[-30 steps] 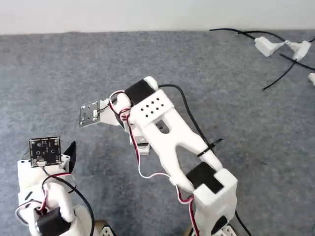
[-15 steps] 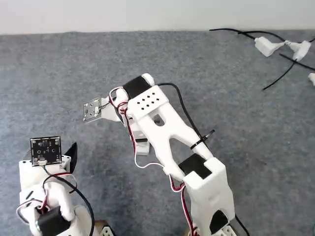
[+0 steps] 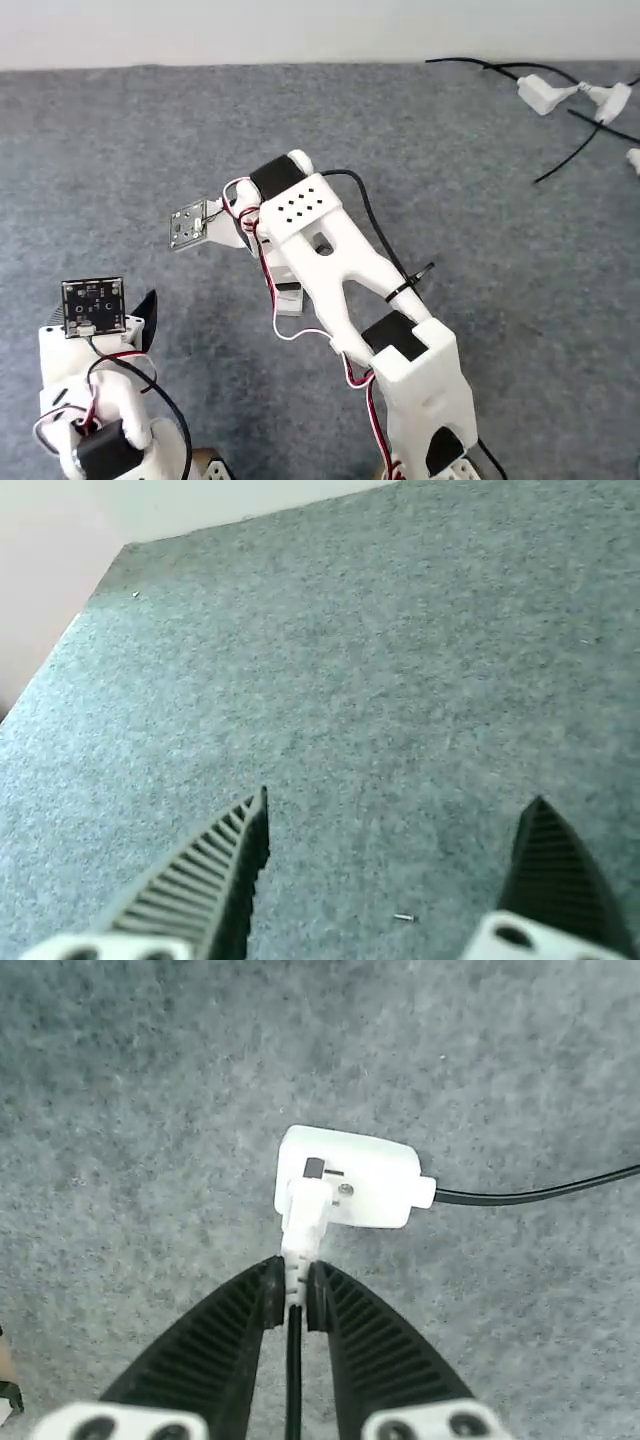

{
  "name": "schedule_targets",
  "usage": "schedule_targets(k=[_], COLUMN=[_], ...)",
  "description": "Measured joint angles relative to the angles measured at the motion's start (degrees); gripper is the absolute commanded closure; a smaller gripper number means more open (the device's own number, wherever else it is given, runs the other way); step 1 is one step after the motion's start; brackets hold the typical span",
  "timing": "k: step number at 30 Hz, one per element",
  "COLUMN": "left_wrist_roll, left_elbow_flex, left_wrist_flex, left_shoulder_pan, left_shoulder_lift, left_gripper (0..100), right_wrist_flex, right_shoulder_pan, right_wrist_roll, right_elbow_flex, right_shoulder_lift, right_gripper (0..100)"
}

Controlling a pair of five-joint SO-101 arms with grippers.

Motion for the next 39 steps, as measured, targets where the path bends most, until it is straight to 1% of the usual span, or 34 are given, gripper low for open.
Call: schedule_targets(k=[8, 14, 17, 33, 39], left_wrist_roll=[0.0, 0.0, 0.0, 0.0, 0.0], left_elbow_flex=[1.8, 2.4, 2.4, 2.4, 2.4], left_wrist_flex=[-0.5, -1.2, -1.2, -1.3, -1.3], left_shoulder_pan=[0.0, 0.0, 0.0, 0.0, 0.0], left_shoulder_lift=[0.0, 0.0, 0.0, 0.0, 0.0], left_gripper=[63, 63, 63, 63, 63], right_wrist_flex=[0.0, 0.0, 0.0, 0.0, 0.0], right_shoulder_pan=[2.3, 2.5, 2.5, 1.4, 1.4], right_wrist_roll=[0.0, 0.0, 0.0, 0.0, 0.0], right_elbow_flex=[0.9, 8.3, 9.5, 8.0, 2.2], right_shoulder_lift=[-3.2, -7.6, -8.0, -8.0, -4.5], right_gripper=[99.1, 99.1, 99.1, 99.1, 99.1])
